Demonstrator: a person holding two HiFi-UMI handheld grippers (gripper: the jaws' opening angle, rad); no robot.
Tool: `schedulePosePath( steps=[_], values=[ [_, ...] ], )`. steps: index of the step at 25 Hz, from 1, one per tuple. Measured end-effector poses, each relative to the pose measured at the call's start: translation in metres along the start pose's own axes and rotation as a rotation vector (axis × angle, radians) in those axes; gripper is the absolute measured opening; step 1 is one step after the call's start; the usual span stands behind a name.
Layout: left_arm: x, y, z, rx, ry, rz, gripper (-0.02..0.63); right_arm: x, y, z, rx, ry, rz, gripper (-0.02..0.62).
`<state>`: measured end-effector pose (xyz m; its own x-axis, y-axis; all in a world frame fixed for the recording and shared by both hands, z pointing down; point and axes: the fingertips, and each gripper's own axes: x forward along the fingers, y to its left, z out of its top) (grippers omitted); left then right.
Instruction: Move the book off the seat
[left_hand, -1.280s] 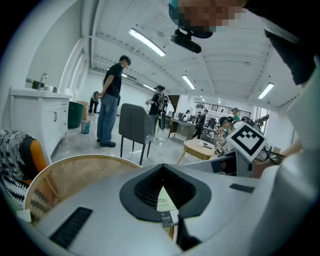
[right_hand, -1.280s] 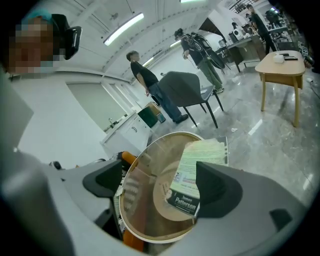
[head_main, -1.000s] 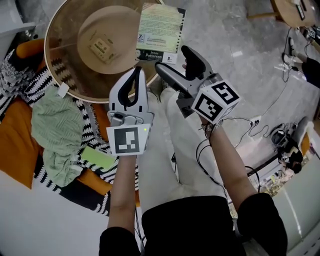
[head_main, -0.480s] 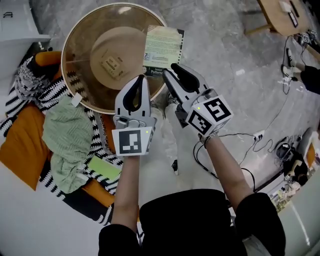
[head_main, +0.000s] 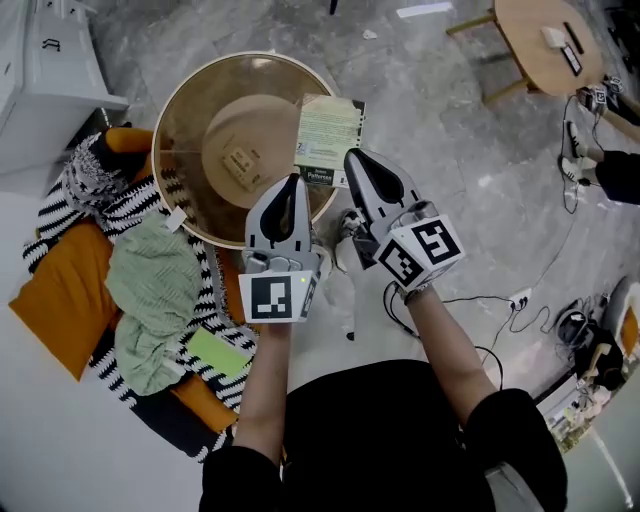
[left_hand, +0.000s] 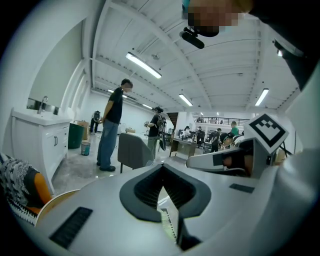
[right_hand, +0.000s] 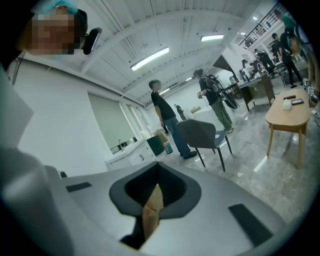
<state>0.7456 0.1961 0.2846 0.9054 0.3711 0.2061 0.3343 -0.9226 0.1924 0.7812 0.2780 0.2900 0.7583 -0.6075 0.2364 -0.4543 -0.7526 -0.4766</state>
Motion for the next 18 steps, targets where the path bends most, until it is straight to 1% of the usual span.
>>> schedulePosePath(
  steps=[2,6,13,16,18],
  values=[
    [-0.002,-0.008,0.015,0.002,-0.011,-0.003,0.009,-0.007,0.006,0.016,-0.010,-0.019,0.009,0.017],
    [-0.004,-0.020,0.047,0.027,-0.041,-0.010,0.009,-0.015,0.024,0.051,-0.017,-0.065,0.054,0.017],
    [-0.014,-0.036,0.100,0.053,-0.082,-0.010,0.009,-0.032,0.056,0.093,-0.039,-0.092,0.086,0.017],
    [-0.020,-0.038,0.122,0.053,-0.092,-0.002,0.009,-0.034,0.073,0.116,-0.028,-0.118,0.109,0.017],
    [-0.025,-0.041,0.142,0.049,-0.114,0.003,0.009,-0.037,0.087,0.135,-0.029,-0.139,0.127,0.017]
  ],
)
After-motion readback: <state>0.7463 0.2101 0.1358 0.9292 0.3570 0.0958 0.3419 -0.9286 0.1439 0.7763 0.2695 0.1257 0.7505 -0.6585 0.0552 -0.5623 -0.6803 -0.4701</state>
